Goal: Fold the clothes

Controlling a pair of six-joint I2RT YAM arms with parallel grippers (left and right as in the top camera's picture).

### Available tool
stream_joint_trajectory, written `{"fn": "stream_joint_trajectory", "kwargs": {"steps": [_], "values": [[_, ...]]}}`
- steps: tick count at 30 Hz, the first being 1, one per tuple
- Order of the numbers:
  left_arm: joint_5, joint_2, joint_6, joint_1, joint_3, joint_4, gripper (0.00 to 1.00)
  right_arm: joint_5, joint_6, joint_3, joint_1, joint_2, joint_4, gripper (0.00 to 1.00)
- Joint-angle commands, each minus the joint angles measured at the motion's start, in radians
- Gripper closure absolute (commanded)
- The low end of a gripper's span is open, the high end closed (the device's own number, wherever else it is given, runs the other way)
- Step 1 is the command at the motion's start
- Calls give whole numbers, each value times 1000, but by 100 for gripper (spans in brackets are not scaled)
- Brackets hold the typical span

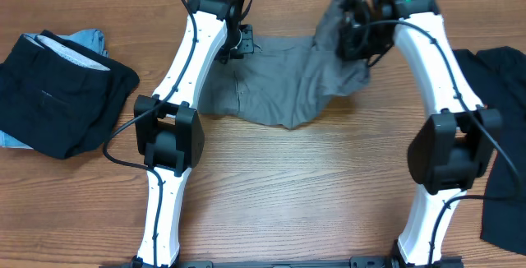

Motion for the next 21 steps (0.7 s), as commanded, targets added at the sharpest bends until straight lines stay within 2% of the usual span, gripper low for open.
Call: {"fn": "stream_joint_trajectory", "kwargs": {"steps": [1, 5, 10, 14, 21], "values": [[2, -28, 19, 10, 0, 14, 96, 3, -51, 22, -125, -108, -22, 96], [10, -28, 19, 8, 0, 16, 96, 2, -101, 22, -225, -119, -56, 96], [35, -28, 19, -1, 1, 40, 96, -8, -163, 22, -264, -118, -74, 96], [109, -28, 18, -1, 6, 66, 96, -5, -231, 22, -240, -118, -82, 96], [108, -28, 27, 11, 60, 66, 96, 16, -339, 22, -112, -118, -82, 96]]}}
